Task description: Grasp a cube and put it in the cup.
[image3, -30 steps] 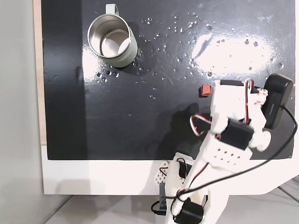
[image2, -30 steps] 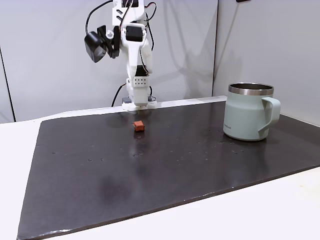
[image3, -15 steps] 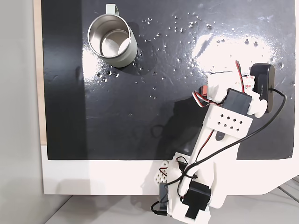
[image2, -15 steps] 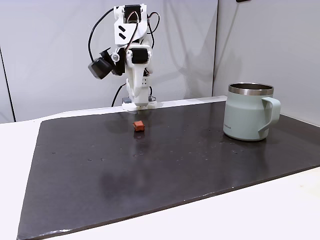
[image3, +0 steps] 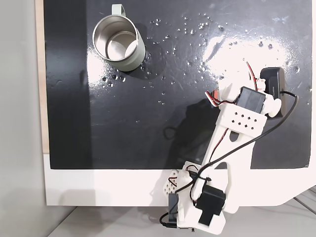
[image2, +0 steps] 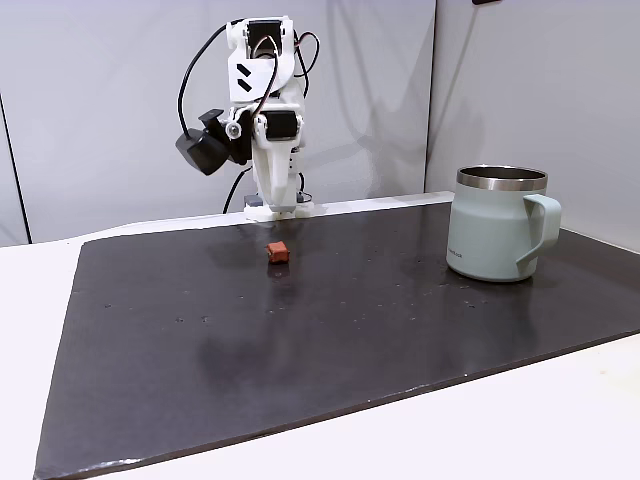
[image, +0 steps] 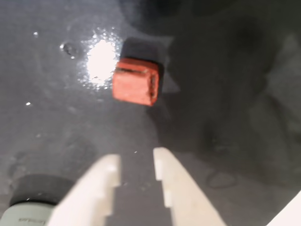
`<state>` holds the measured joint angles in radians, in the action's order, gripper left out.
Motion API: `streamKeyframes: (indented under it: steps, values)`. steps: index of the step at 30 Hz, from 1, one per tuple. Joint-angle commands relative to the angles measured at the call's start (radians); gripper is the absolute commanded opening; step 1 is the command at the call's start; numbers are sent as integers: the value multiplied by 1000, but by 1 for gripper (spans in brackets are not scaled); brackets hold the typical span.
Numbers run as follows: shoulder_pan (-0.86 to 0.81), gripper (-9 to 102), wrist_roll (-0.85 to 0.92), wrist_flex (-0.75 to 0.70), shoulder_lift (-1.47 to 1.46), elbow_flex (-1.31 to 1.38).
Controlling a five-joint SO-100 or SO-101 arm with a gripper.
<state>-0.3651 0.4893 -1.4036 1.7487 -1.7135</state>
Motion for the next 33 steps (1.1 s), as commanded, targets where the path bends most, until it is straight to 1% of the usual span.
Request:
streamKeyframes:
  steps: [1, 3, 8, 33]
  values:
    - [-14, 19, 8, -14, -2, 40]
    - [-20, 22, 9, -17, -8, 41]
    - [-26, 23, 9, -20, -17, 43]
    - [-41, 23, 29, 78, -232, 41]
